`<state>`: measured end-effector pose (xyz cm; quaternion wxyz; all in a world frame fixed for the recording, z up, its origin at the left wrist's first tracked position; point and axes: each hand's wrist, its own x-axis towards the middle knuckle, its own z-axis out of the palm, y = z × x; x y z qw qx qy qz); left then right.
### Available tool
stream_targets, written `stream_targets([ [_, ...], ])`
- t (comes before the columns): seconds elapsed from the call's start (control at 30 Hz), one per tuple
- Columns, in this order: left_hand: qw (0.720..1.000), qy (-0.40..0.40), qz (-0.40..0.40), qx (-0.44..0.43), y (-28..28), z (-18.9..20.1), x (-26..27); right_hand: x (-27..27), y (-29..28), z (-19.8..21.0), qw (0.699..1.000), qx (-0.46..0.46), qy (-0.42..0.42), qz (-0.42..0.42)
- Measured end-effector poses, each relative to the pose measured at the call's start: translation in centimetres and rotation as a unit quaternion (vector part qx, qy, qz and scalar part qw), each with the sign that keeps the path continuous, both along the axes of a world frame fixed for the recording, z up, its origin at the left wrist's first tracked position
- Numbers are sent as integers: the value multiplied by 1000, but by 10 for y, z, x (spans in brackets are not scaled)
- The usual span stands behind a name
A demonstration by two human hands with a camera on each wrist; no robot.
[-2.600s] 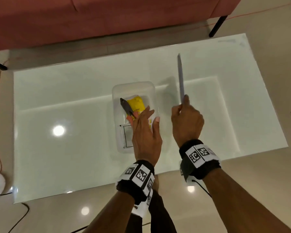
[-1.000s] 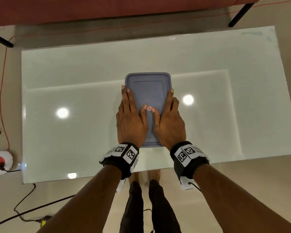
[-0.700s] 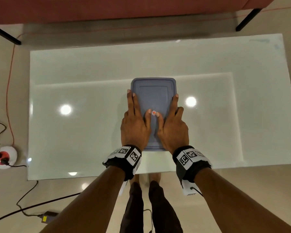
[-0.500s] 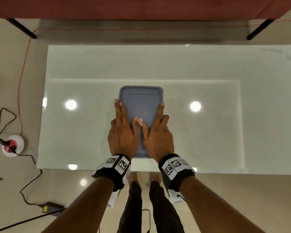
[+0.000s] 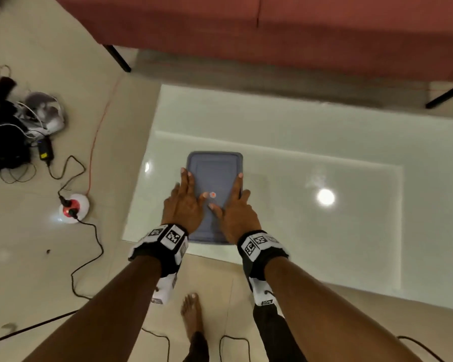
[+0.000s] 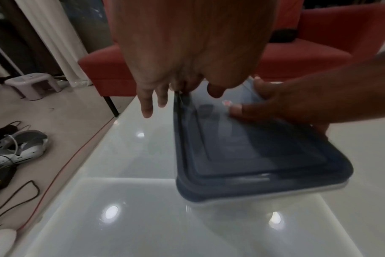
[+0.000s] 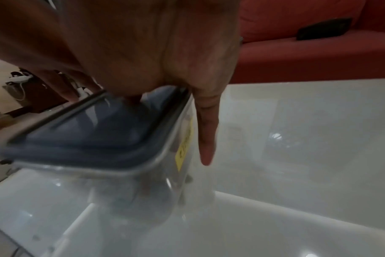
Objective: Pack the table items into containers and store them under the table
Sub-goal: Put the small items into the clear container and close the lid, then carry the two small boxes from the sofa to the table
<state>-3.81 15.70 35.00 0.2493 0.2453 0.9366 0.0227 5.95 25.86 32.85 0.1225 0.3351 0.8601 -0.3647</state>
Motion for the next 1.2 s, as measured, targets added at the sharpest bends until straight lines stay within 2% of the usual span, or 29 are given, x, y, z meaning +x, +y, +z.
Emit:
stream_targets([
  [0.07,999,-32,-37,-18,-5,26,4,12,0,28,996,35,-67,49],
  [0.17,995,-47,-85,-2,-32,78,32,46,-22,88,989,118,-65,68],
  [0.3,997,-40,-55,45,-77,149,56,78,-65,169,989,128,-64,49],
  [0.4,996,-21,-63,52,-111,198,53,85,-90,222,987,144,-53,51],
  [0.5,995,14,-53,83,-140,243,39,81,-110,265,989,123,-49,70],
  [0.57,995,18,-35,94,-148,261,27,74,-116,278,990,106,-55,76],
  [0.67,994,21,-14,110,-158,274,5,55,-123,293,981,143,-47,122],
  [0.87,991,45,38,123,-204,274,-23,15,-140,300,921,224,-95,306],
  [1.0,994,35,64,82,-246,271,-44,-21,-159,296,900,237,-111,349],
  [1.2,999,0,29,30,-287,265,-112,-81,-180,274,944,200,-100,243],
])
